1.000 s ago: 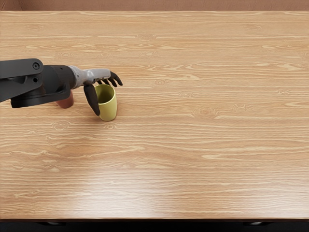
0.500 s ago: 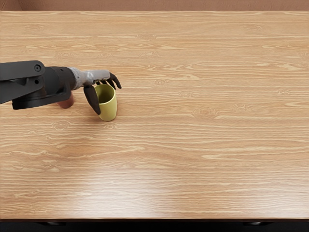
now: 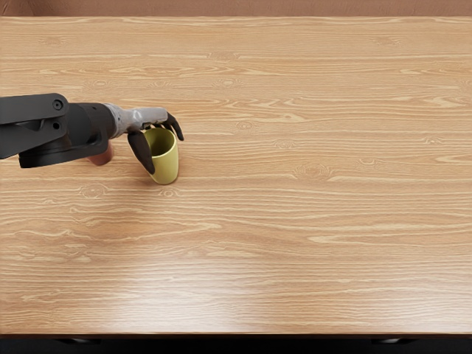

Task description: Pick up cup and place in cup with left hand

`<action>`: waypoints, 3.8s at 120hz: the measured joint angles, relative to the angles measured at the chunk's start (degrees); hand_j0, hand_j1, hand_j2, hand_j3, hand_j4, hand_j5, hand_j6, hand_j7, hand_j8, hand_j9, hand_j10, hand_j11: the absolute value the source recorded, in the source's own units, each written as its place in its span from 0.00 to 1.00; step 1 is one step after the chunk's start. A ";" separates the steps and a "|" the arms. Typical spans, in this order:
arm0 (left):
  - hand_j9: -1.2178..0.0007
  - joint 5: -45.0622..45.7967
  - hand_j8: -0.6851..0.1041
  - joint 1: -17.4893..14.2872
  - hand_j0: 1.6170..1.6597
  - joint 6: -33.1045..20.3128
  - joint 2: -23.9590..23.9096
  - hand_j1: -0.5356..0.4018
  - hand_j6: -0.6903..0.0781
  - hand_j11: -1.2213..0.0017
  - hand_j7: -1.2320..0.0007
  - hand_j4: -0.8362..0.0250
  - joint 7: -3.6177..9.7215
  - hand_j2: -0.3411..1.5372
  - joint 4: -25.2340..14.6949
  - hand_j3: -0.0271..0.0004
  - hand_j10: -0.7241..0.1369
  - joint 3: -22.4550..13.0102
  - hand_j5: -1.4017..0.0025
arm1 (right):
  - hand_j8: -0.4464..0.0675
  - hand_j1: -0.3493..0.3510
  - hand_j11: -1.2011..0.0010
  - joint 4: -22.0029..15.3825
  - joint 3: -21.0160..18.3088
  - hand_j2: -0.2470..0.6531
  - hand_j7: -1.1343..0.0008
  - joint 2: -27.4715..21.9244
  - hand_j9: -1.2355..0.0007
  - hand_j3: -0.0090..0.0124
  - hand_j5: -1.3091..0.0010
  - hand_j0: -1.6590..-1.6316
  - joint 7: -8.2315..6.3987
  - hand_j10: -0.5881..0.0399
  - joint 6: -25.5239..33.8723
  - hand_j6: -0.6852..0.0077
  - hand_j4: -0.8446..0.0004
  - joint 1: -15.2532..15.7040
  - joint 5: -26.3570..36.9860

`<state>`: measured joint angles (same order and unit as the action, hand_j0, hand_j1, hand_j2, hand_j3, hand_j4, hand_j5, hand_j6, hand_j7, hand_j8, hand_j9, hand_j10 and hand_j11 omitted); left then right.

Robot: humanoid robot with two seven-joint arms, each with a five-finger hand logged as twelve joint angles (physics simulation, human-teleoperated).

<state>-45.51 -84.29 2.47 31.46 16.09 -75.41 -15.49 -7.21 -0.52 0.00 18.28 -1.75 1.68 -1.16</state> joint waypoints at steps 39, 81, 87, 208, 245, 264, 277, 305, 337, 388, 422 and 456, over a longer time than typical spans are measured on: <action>0.49 0.40 0.56 -0.42 0.90 0.26 0.61 0.43 0.51 0.50 0.52 0.45 -0.01 0.24 -0.03 0.99 0.41 -0.08 0.58 | 0.87 0.00 1.00 0.00 0.00 0.27 1.00 0.00 1.00 0.42 1.00 0.04 0.00 0.94 0.00 0.99 1.00 -0.01 0.01; 0.47 1.12 0.59 -3.75 0.87 0.54 3.54 0.41 0.56 0.48 0.49 0.47 -0.01 0.25 -0.30 0.99 0.43 -0.03 0.54 | 0.87 0.00 1.00 0.00 0.00 0.27 1.00 0.00 1.00 0.42 1.00 0.04 0.00 0.94 0.00 0.99 1.00 -0.01 0.01; 0.48 1.33 0.59 -4.56 0.88 0.70 4.16 0.42 0.55 0.49 0.49 0.47 -0.01 0.24 -0.43 0.99 0.42 -0.05 0.54 | 0.87 0.00 1.00 0.00 0.00 0.27 1.00 0.00 1.00 0.42 1.00 0.04 0.00 0.94 0.00 0.99 1.00 -0.01 0.01; 0.49 4.65 0.58 -16.96 0.87 5.72 17.22 0.40 0.57 0.48 0.48 0.46 0.02 0.25 -4.30 0.99 0.42 -5.51 0.55 | 0.87 0.00 1.00 0.00 0.00 0.27 1.00 0.00 1.00 0.42 1.00 0.04 0.00 0.94 0.00 0.99 1.00 -0.01 0.00; 0.49 4.45 0.55 -16.96 0.88 5.73 18.80 0.42 0.53 0.49 0.50 0.45 -0.01 0.24 -3.85 0.99 0.40 -6.38 0.56 | 0.87 0.00 1.00 0.00 0.00 0.27 1.00 0.00 1.00 0.42 1.00 0.04 0.00 0.94 0.00 0.99 1.00 -0.01 0.00; 0.49 4.33 0.54 -16.92 0.88 5.69 18.73 0.43 0.52 0.49 0.50 0.45 -0.02 0.24 -3.44 0.99 0.39 -6.99 0.57 | 0.87 0.00 1.00 0.00 0.00 0.27 1.00 0.00 1.00 0.42 1.00 0.04 0.00 0.94 0.00 0.99 1.00 -0.01 0.01; 0.49 4.22 0.55 -16.87 0.88 5.68 18.72 0.43 0.53 0.49 0.50 0.45 -0.04 0.24 -2.93 0.99 0.40 -7.34 0.57 | 0.87 0.00 1.00 0.00 0.00 0.27 1.00 0.00 1.00 0.42 1.00 0.04 0.00 0.94 0.00 0.99 1.00 -0.01 0.01; 0.50 4.13 0.53 -16.27 0.89 5.62 18.16 0.43 0.51 0.50 0.51 0.45 -0.15 0.24 -1.57 0.99 0.39 -7.53 0.57 | 0.87 0.00 1.00 0.00 0.00 0.27 1.00 0.00 1.00 0.42 1.00 0.04 0.00 0.94 0.00 0.99 1.00 -0.01 0.00; 0.51 4.07 0.50 -14.07 0.89 5.49 15.35 0.46 0.47 0.51 0.52 0.46 -0.97 0.23 1.22 0.99 0.35 -7.34 0.58 | 0.87 0.00 1.00 0.00 0.00 0.27 1.00 0.00 1.00 0.42 1.00 0.04 0.00 0.94 0.00 0.99 1.00 0.00 0.01; 0.53 3.94 0.49 -12.25 0.91 5.24 14.09 0.46 0.48 0.52 0.52 0.46 -1.37 0.23 4.78 0.99 0.35 -7.09 0.59 | 0.87 0.00 1.00 0.00 0.00 0.27 1.00 0.00 1.00 0.42 1.00 0.04 0.00 0.94 0.00 0.99 1.00 -0.01 0.01; 0.54 3.98 0.48 -10.65 0.91 5.17 11.96 0.46 0.47 0.53 0.54 0.48 -2.09 0.22 7.32 0.99 0.35 -6.88 0.60 | 0.87 0.00 1.00 0.00 0.00 0.27 1.00 0.00 1.00 0.42 1.00 0.04 0.00 0.94 0.00 0.99 1.00 -0.01 0.01; 0.69 6.85 0.57 -10.37 0.94 5.29 11.86 0.61 0.57 0.69 0.69 0.64 -2.27 0.21 8.32 0.99 0.51 -6.24 0.73 | 0.87 0.00 1.00 0.00 0.00 0.27 1.00 0.00 1.00 0.42 1.00 0.04 0.00 0.94 0.00 0.99 1.00 -0.01 0.01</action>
<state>-38.67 -94.65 7.75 43.33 13.81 -67.08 -21.73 -7.21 -0.52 0.00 18.28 -1.76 1.67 -1.15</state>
